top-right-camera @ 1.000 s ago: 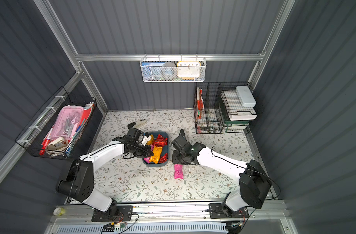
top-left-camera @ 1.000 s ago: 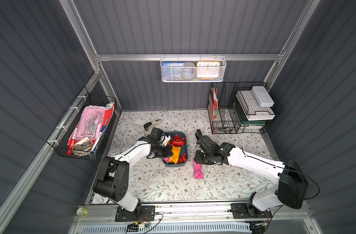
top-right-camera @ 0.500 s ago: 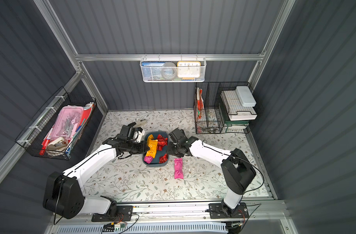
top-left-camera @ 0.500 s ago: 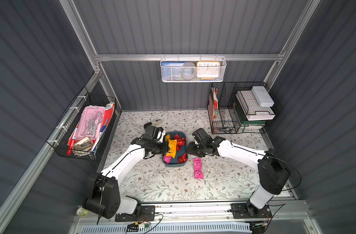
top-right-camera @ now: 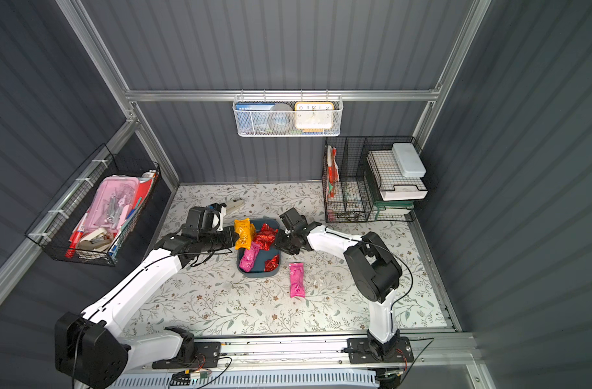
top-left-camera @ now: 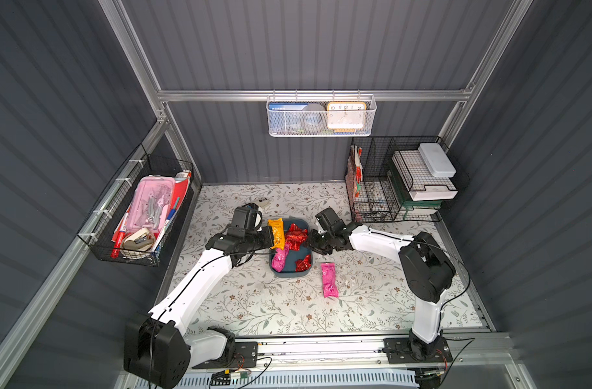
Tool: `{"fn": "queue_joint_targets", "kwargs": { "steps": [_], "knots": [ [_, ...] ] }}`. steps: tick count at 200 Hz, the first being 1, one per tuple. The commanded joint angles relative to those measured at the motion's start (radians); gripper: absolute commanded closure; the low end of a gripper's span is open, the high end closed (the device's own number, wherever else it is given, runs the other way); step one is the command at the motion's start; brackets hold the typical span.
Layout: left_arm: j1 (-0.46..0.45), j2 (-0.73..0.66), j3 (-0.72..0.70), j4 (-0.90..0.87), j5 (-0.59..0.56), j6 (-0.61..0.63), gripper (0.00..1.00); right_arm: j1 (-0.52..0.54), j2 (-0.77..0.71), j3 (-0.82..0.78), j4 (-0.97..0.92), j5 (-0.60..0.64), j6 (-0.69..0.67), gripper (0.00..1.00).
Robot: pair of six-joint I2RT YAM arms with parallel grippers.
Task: Take the tea bags out of the storage box
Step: Move the storage box to the center of the board.
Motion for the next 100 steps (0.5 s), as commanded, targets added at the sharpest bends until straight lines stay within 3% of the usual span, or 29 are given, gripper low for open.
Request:
{"fn": "queue_joint_targets", "kwargs": {
  "steps": [1,65,100],
  "knots": [
    [-0.003,-0.043,-0.024,-0.028,-0.032,-0.027,1.0,0.01,0.032,0.029,0.075,-0.099,0.029,0.61],
    [-0.003,-0.105,-0.037,-0.098,-0.059,-0.032,1.0,0.04,0.121,0.114,0.145,-0.157,0.099,0.61],
    [-0.004,-0.121,-0.046,-0.089,-0.014,-0.026,1.0,0.028,0.067,0.107,0.102,-0.133,0.066,0.58]
  ]
}}
